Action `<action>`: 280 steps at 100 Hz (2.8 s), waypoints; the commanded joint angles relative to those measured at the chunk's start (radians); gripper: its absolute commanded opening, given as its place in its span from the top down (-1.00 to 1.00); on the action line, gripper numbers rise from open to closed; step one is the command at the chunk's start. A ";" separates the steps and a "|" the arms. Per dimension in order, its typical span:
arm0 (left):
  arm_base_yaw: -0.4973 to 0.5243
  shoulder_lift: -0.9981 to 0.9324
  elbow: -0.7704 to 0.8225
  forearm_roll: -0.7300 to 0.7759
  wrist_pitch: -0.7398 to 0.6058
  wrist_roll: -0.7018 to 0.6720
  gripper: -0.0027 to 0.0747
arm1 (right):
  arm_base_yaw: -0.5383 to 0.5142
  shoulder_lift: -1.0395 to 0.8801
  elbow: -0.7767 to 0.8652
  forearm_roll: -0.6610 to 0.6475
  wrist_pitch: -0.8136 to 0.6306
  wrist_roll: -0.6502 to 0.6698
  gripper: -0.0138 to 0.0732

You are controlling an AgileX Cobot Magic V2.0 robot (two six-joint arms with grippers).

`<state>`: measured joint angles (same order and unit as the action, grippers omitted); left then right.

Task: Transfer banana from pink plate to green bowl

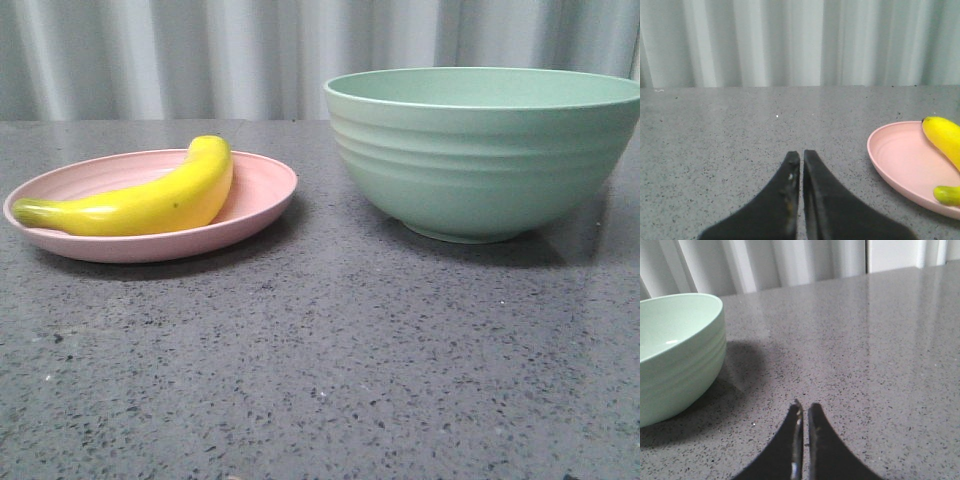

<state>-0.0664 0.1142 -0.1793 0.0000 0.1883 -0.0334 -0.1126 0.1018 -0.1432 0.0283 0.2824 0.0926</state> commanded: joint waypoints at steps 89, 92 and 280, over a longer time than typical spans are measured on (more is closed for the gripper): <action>-0.055 0.483 -0.279 -0.024 -0.279 0.000 -0.16 | -0.003 0.402 -0.260 0.012 0.055 -0.002 0.82; -0.074 0.499 -0.295 -0.024 -0.268 0.000 -0.16 | -0.003 0.402 -0.258 0.012 0.047 -0.002 0.82; -0.571 1.385 -0.839 -0.022 0.253 0.000 0.09 | -0.001 0.402 -0.255 0.012 -0.021 -0.002 0.82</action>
<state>-0.6344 1.5289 -0.9847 -0.0180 0.4911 -0.0334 -0.1126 0.4909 -0.3742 0.0402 0.3433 0.0922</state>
